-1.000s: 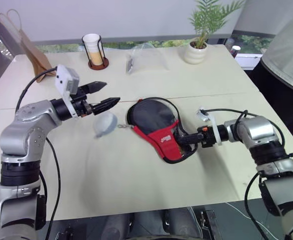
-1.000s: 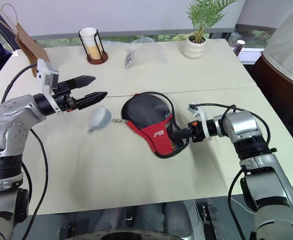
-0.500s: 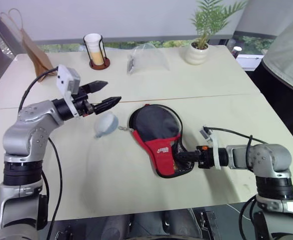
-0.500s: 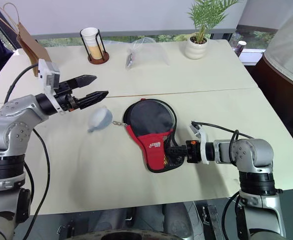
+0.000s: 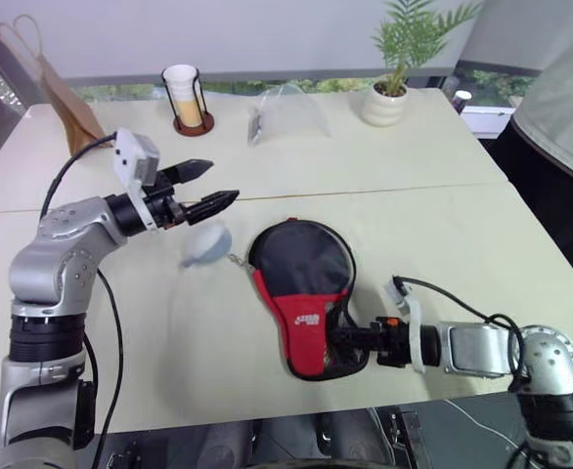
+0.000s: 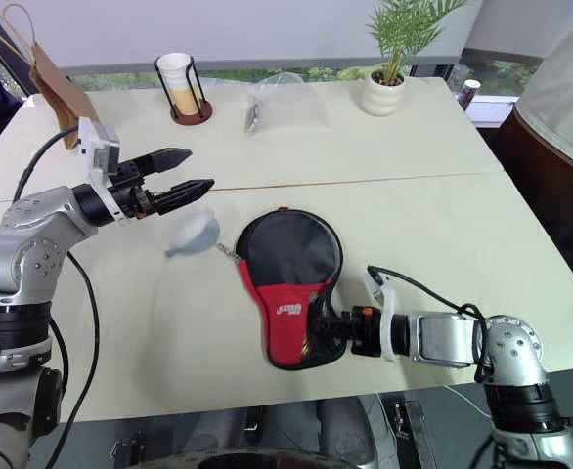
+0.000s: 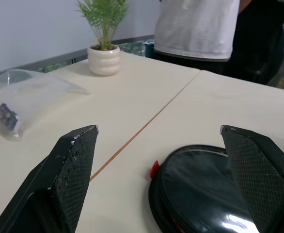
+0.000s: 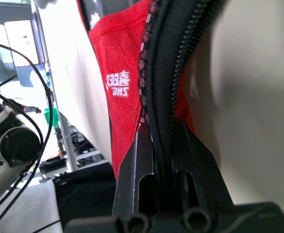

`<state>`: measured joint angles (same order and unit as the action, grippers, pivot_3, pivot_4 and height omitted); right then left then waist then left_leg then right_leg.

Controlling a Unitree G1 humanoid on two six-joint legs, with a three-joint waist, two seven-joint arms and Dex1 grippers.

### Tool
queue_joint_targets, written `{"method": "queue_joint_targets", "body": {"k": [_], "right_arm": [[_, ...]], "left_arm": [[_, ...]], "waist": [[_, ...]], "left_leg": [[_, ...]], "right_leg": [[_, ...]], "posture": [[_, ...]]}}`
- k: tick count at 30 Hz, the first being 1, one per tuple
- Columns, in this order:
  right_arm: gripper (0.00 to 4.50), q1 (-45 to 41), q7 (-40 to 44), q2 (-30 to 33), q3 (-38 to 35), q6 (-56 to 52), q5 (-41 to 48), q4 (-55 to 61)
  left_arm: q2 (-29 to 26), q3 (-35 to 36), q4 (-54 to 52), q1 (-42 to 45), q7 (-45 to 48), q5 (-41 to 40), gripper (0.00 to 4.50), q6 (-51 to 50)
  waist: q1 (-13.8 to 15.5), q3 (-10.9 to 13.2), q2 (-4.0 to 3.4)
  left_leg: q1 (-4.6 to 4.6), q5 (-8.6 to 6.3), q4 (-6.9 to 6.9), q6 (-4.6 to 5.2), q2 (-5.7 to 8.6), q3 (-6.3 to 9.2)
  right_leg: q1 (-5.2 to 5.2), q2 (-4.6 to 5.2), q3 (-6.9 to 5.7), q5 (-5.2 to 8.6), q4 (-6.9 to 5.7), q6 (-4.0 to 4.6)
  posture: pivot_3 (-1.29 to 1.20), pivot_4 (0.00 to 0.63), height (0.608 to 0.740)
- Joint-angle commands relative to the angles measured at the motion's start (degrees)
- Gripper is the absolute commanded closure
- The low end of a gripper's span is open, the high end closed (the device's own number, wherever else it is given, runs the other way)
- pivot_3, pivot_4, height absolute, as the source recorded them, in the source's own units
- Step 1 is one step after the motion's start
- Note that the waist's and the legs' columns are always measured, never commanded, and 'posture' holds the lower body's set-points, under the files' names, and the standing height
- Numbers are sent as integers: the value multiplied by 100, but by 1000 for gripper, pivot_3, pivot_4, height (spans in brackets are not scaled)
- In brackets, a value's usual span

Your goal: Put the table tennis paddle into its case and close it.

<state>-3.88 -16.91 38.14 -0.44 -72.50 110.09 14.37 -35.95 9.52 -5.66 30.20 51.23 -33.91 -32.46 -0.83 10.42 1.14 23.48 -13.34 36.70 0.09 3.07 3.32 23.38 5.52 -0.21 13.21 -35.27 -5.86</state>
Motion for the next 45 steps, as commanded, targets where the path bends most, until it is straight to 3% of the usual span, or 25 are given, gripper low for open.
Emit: {"method": "queue_joint_targets", "body": {"k": [1,8,11,17,19,25,28,31,35,41,45], "right_arm": [[4430,151,-115,198,388,403,291,375],[4430,-158,-546,96,427,967,291,217],[3549,-270,-470,241,412,940,291,236],[613,-502,-159,808,187,881,291,174],[71,-581,86,1177,118,757,290,178],[71,-897,1366,2347,-178,160,-627,-145],[71,-1460,3246,3191,-31,408,-2595,-80],[71,-1929,4628,3377,339,1310,-4112,89],[71,-2700,5470,2705,923,2717,-5912,159],[71,-3313,6050,1137,1951,3686,-7465,62],[71,-3263,6348,454,2408,4235,-8280,-219]], "left_arm": [[-69,-21,-77,168,57,-33,307,2],[-35,-55,-136,108,57,-22,307,33],[-81,-115,-172,11,122,77,307,141],[-213,-210,-127,-178,336,325,307,471],[-243,-212,-111,-209,378,369,307,540],[-358,-170,-27,-232,522,461,307,663],[-519,-153,96,-207,680,542,307,735],[-656,-222,210,-195,838,653,307,856],[-819,-403,477,-171,1016,1026,307,1241],[-975,-600,828,-153,1217,1414,307,1758],[-1004,-554,914,-160,1235,1471,307,1854]], "waist": [[9,0,0],[16,0,0],[28,1,0],[40,2,-2],[62,4,-6],[156,9,-11],[153,22,-40],[135,25,-44],[100,30,-46],[108,32,-48],[151,32,-47]], "left_leg": [[0,0,0,1,0,-2],[0,0,1,1,-3,-1],[0,0,1,1,-3,-1],[6,-1,1,2,-2,-4],[7,-1,1,2,-2,-4],[24,-2,8,4,-2,-5],[50,-2,15,4,-2,-4],[98,-2,32,5,-2,-15],[99,-2,25,4,-9,-20],[102,-2,27,4,-7,-21],[103,-1,29,3,2,-18]], "right_leg": [[-1,0,0,0,2,0],[-1,-2,-1,0,3,0],[-1,-1,0,0,3,0],[0,3,1,0,11,1],[-1,6,1,0,13,1],[11,10,0,0,17,2],[31,9,-4,0,17,2],[86,3,-8,-9,6,-3],[93,-16,-7,-10,6,-6],[95,-13,-3,-18,4,-17],[96,-7,-3,-22,-1,-24]], "posture": [[0,150,740],[0,150,740],[0,150,740],[0,150,740],[0,150,740],[0,150,740],[0,150,740],[0,150,740],[0,150,740],[0,150,740],[0,150,740]]}}
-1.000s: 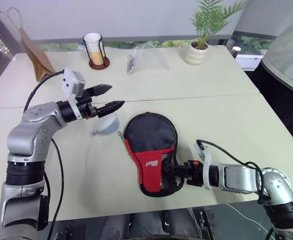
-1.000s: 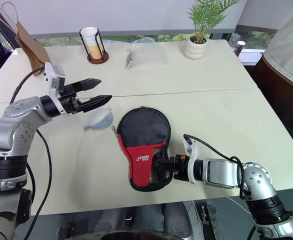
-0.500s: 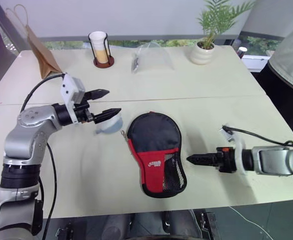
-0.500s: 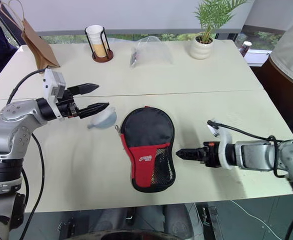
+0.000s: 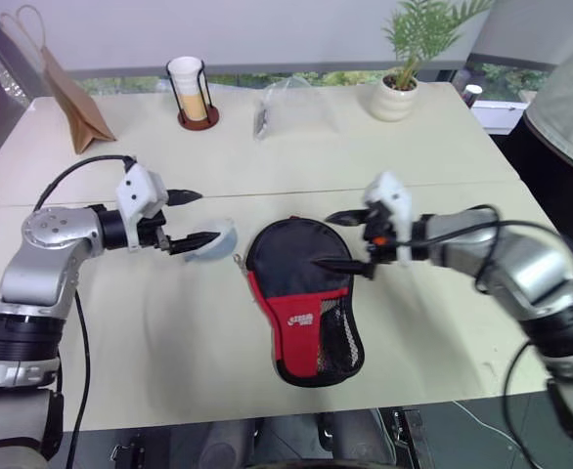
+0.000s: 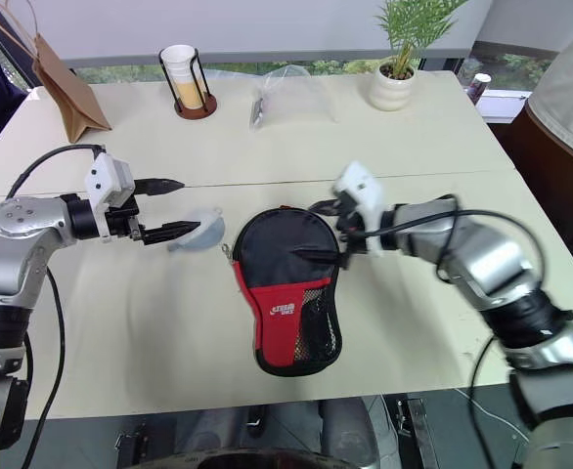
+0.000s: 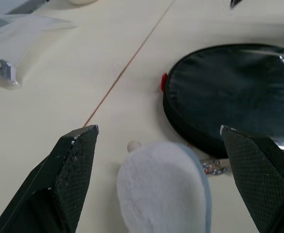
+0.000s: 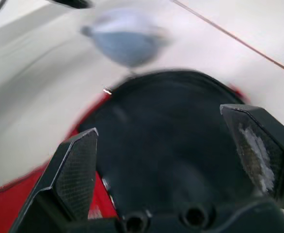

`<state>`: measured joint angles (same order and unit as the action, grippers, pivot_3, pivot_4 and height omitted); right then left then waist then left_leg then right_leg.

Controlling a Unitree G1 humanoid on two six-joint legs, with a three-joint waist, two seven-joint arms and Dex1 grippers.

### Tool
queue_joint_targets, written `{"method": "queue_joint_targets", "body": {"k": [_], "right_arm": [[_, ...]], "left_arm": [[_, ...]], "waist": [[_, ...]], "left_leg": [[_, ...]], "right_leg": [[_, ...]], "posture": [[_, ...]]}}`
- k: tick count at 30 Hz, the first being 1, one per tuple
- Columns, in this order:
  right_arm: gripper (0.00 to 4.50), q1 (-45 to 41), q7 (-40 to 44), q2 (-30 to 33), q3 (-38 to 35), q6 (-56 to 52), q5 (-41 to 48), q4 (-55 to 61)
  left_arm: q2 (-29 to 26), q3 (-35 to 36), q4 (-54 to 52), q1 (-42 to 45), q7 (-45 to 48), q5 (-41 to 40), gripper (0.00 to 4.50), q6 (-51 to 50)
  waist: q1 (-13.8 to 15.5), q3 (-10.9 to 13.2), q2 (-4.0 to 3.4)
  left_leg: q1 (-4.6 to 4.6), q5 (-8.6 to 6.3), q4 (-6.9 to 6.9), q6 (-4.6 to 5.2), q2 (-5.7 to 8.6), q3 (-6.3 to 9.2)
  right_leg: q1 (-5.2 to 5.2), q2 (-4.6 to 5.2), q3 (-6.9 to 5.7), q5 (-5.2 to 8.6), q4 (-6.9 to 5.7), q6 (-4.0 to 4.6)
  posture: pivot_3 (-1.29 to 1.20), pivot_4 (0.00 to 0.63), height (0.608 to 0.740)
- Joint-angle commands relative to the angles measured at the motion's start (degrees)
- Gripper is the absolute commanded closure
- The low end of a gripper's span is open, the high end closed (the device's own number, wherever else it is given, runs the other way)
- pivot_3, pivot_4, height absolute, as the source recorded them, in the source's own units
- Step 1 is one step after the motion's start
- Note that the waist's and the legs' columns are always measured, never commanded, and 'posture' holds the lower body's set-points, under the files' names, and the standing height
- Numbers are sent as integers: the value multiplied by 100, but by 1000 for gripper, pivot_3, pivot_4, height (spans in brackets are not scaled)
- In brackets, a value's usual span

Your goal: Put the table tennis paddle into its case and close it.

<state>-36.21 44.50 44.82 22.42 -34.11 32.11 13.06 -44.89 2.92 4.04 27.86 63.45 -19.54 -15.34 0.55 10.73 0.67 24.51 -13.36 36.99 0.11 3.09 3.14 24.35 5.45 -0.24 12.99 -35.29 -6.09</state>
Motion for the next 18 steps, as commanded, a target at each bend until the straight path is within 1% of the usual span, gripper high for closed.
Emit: {"method": "queue_joint_targets", "body": {"k": [1,6,9,12,18], "right_arm": [[71,-15,253,-359,173,479,-605,-154],[71,-8,302,-1017,327,752,-1223,-694],[71,-16,335,-1332,371,768,-1512,-1249],[71,-1,405,-1516,437,835,-1845,-1785],[71,82,728,-1743,496,769,-2152,-2396]], "left_arm": [[-128,114,-51,62,15,62,307,162],[-228,107,-61,-61,23,198,307,302],[-230,79,-98,-137,13,258,307,361],[-216,21,-42,-143,19,363,307,451],[-206,-165,229,-79,112,601,307,576]], "waist": [[19,0,0],[1,0,1],[-8,0,1],[-10,0,1],[-64,-4,1]], "left_leg": [[1,0,1,0,4,0],[-3,1,7,-1,11,0],[-5,3,5,-5,9,3],[-7,4,5,-7,9,4],[-32,4,5,-7,9,3]], "right_leg": [[0,3,0,0,-2,0],[-2,5,1,-5,-6,-4],[2,2,1,-5,-20,-4],[5,0,1,-5,-31,-5],[-6,-1,1,-5,-60,-5]], "posture": [[0,150,740],[0,150,740],[0,150,740],[0,150,740],[0,150,740]]}}
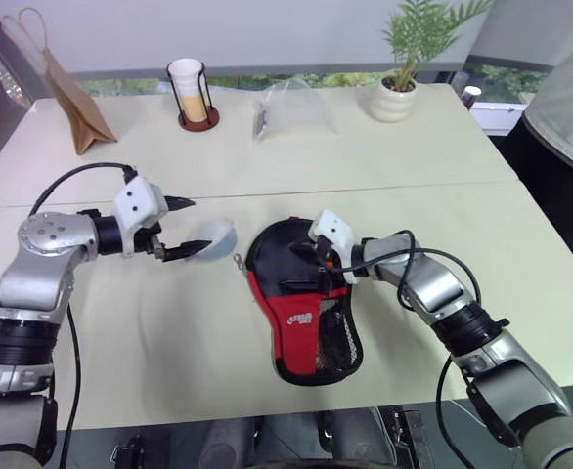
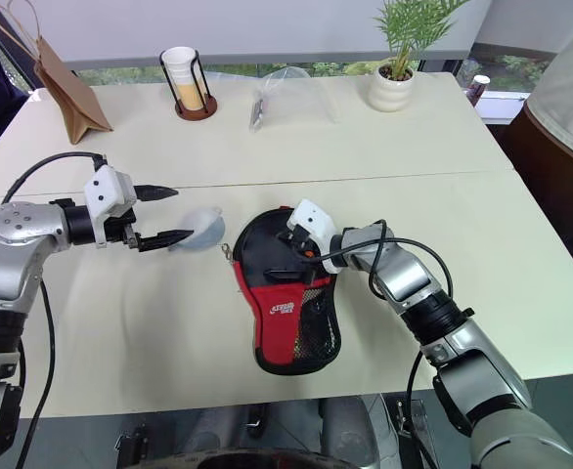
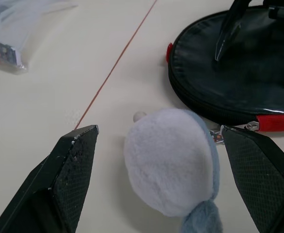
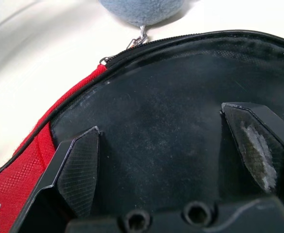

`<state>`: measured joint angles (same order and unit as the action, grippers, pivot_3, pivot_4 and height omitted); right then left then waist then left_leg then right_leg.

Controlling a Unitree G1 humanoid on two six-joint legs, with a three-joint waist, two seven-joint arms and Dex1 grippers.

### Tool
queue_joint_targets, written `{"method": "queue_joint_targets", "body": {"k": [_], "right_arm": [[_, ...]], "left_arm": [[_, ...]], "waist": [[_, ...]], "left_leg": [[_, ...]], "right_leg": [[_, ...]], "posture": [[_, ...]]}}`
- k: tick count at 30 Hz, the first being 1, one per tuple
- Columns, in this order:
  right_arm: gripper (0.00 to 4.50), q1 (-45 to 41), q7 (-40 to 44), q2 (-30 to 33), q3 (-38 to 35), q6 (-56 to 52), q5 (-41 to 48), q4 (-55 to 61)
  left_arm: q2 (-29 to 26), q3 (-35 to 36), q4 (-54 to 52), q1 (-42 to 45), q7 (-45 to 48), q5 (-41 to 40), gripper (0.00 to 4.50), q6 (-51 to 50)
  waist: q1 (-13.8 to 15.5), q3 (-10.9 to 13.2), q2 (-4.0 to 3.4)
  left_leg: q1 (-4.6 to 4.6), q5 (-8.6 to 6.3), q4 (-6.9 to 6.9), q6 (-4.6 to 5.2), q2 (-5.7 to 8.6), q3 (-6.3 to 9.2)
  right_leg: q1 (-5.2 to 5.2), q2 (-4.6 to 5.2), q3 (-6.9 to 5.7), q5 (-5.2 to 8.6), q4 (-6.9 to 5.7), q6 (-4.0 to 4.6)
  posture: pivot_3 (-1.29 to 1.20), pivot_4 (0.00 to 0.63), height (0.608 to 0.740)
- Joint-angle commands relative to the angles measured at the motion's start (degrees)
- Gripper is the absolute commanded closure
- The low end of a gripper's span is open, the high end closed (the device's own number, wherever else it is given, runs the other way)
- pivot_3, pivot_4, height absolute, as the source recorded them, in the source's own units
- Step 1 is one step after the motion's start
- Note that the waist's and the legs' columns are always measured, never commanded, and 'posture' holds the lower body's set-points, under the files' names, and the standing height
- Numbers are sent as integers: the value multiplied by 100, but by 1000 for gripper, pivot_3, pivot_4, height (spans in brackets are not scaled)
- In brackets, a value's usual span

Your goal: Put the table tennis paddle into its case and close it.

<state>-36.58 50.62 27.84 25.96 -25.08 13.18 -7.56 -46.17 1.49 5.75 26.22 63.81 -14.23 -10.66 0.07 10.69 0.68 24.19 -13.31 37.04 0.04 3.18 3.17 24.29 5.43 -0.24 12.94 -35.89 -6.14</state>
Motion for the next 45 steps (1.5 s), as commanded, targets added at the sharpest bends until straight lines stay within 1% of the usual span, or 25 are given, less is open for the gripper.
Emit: {"method": "queue_joint_targets", "body": {"k": [1,6,12,14,18,21,23,26,28,29,32,36,38,41,45], "right_arm": [[71,133,130,-79,144,-113,-311,-368],[71,160,193,-199,101,-126,-485,-376],[71,227,232,-239,75,-188,-604,-250],[71,245,236,-239,72,-218,-632,-199],[71,255,215,-238,30,-303,-669,-119],[0,318,195,-235,26,-360,-696,-30],[0,353,179,-245,28,-405,-720,27],[0,417,124,-261,15,-593,-729,154],[0,437,80,-272,18,-810,-726,246],[0,445,75,-271,32,-913,-721,297],[0,471,48,-291,42,-1335,-666,448],[0,557,69,-233,184,-1729,-705,601],[0,594,46,-231,218,-1866,-725,638],[0,676,21,-226,292,-2130,-720,807],[0,777,-82,-229,376,-2452,-723,999]], "left_arm": [[-88,-80,120,104,95,133,307,157],[-87,-263,397,213,177,360,307,355],[251,-601,1134,507,31,756,307,779],[341,-664,1369,583,-6,868,307,923],[458,-746,1762,732,-22,1010,307,1136],[581,-816,2145,915,-64,1133,1196,1277],[629,-827,2333,1026,-44,1174,2233,1355],[703,-870,2697,1283,18,1248,3546,1499],[744,-927,3054,1527,2,1345,4315,1669],[764,-960,3260,1654,-12,1409,4476,1793],[906,-1055,4019,2176,-275,1686,4476,2183],[1354,-1178,5452,3250,-1001,2093,4476,2643],[1574,-1211,5945,3611,-1298,2255,4476,2791],[1947,-1251,6498,4063,-1777,2489,4476,2918],[2444,-1219,6882,4448,-2240,2627,4476,2903]], "waist": [[-29,-1,1],[-73,-1,0],[-72,-3,-1],[-73,-3,-1],[-67,-3,-1],[-54,-4,0],[-62,-4,0],[-59,-5,0],[-58,-6,1],[-57,-7,1],[-53,-9,5],[-41,-17,20],[-59,-20,24],[-59,-22,27],[-64,-23,29]], "left_leg": [[-7,0,0,0,0,0],[-33,0,-2,0,-1,7],[-53,0,-2,0,0,9],[-68,0,-5,0,0,9],[-70,0,-5,0,0,14],[-72,0,-4,0,1,14],[-73,0,-4,0,1,15],[-74,0,-4,0,1,17],[-77,0,-4,0,1,17],[-78,0,-3,0,1,18],[-81,0,-2,0,1,18],[-80,0,3,0,3,22],[-80,0,4,0,3,22],[-80,-1,3,3,6,21],[-79,-3,3,5,7,20]], "right_leg": [[-3,0,0,1,-9,0],[-26,-5,-1,2,-14,0],[-49,-6,-1,2,-14,0],[-64,-6,-1,4,-11,-1],[-66,-6,-1,4,-12,-2],[-69,-6,-1,4,-12,-2],[-72,-5,-2,4,-12,-2],[-73,-6,-3,5,-12,-3],[-76,-6,-3,5,-13,-3],[-76,-6,-4,4,-13,-3],[-79,-7,-4,4,-14,-4],[-84,-8,-9,5,-15,-6],[-85,-8,-10,6,-15,-9],[-87,-7,-10,13,-15,-20],[-87,-6,-10,16,-15,-25]], "posture": [[0,150,740],[0,150,740],[0,150,740],[0,150,740],[0,150,740],[0,150,740],[0,150,740],[0,150,740],[0,150,740],[0,150,740],[0,150,740],[0,150,740],[0,150,740],[0,150,740],[0,150,740]]}}
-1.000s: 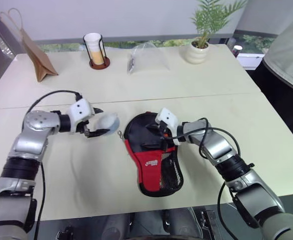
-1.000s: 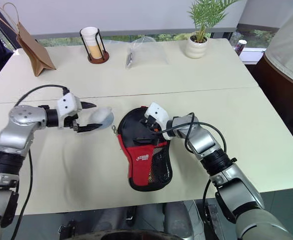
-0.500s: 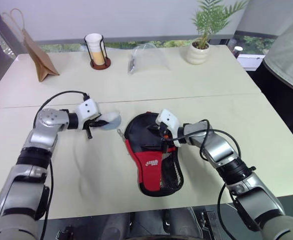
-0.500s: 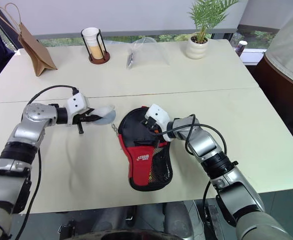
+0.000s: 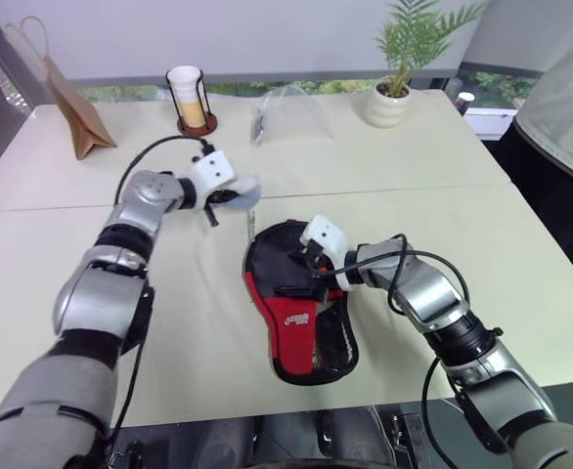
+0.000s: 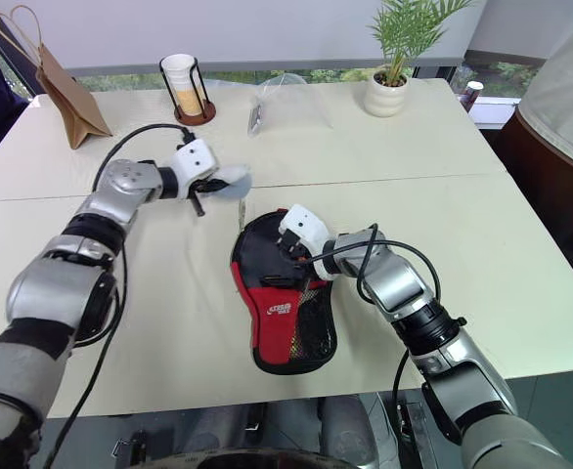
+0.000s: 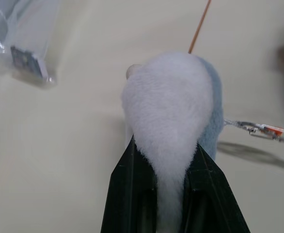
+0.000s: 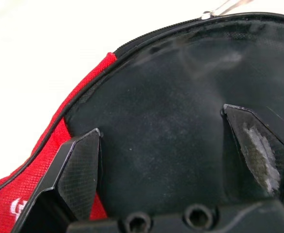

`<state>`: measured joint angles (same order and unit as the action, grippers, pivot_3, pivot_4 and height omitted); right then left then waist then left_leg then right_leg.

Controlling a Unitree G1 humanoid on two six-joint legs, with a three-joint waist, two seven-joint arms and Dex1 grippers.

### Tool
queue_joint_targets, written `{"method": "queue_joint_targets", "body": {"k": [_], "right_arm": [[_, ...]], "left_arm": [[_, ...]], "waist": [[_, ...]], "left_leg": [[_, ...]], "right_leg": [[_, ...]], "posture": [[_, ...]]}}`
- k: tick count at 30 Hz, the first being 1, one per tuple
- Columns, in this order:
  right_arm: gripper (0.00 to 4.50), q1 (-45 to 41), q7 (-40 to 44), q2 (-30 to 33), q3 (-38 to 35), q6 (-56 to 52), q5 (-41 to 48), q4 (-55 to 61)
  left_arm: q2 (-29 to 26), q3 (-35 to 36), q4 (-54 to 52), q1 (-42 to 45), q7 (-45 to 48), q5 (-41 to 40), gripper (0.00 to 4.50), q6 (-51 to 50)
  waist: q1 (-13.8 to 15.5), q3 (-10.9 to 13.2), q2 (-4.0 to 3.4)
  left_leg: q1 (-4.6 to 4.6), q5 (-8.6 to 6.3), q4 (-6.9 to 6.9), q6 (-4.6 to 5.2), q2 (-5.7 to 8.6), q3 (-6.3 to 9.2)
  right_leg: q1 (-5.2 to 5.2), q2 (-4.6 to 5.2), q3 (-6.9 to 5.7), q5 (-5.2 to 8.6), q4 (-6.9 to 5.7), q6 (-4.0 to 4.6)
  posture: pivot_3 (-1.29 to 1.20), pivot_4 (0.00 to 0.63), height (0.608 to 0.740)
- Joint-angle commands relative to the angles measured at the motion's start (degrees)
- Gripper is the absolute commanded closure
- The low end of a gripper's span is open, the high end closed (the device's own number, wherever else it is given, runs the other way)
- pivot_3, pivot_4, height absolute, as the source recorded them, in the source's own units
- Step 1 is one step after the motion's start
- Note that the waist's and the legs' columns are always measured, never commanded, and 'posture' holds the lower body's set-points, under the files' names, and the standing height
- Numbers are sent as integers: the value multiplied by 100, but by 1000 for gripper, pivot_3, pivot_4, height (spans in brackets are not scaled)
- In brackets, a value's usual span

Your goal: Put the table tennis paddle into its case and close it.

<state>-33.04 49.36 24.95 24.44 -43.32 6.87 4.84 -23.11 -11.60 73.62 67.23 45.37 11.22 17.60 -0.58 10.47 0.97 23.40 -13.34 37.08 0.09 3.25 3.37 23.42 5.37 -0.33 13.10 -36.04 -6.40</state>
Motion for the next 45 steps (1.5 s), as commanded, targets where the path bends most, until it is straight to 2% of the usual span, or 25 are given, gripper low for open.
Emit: {"method": "queue_joint_targets", "body": {"k": [1,8,14,26,34,36,37,40,45], "right_arm": [[0,462,5,35,556,-727,-74,-148],[0,711,-199,-64,714,-1264,48,384],[0,982,-479,-123,869,-1631,84,822],[0,1418,-1153,-322,721,-2203,233,1396],[0,1474,-1304,-340,682,-2205,279,1410],[0,1444,-1306,-313,669,-2128,261,1343],[0,1432,-1299,-296,664,-2098,254,1319],[0,1391,-1240,-225,641,-2008,240,1244],[0,1277,-1111,-77,560,-1785,212,1021]], "left_arm": [[231,108,147,406,-471,95,4476,71],[1028,268,355,857,-1132,106,4476,-91],[1583,488,392,1018,-1140,51,4476,-132],[2525,929,412,1188,-809,-123,4476,-309],[2740,1114,402,1136,195,-245,4476,-582],[2668,1170,394,1084,546,-296,3506,-696],[2637,1180,386,1067,634,-293,3183,-702],[2600,1363,347,1065,961,-495,1609,-798],[2568,2037,258,1180,1291,-1241,1609,-1473]], "waist": [[4,-1,1],[10,-6,10],[-2,-7,11],[5,-10,11],[2,-11,8],[0,-12,7],[0,-12,7],[-2,-13,7],[-8,-18,3]], "left_leg": [[0,0,0,0,0,0],[0,0,1,0,3,2],[-1,-2,-1,1,3,3],[-1,-4,-3,3,3,3],[-1,-4,-4,4,4,4],[-1,-4,-3,4,4,4],[-1,-4,-4,4,4,4],[-1,-5,-3,4,4,4],[-2,-5,-3,5,4,5]], "right_leg": [[0,0,0,0,0,0],[-4,4,-1,4,0,-7],[-4,5,-1,7,1,-12],[-5,8,-2,10,3,-15],[-6,9,-3,13,3,-20],[-6,9,-3,13,3,-20],[-6,9,-3,13,4,-20],[-6,9,-3,13,4,-20],[-7,9,-3,14,3,-21]], "posture": [[0,150,740],[0,150,740],[0,150,740],[0,150,740],[0,150,740],[0,150,740],[0,150,740],[0,150,740],[0,150,740]]}}
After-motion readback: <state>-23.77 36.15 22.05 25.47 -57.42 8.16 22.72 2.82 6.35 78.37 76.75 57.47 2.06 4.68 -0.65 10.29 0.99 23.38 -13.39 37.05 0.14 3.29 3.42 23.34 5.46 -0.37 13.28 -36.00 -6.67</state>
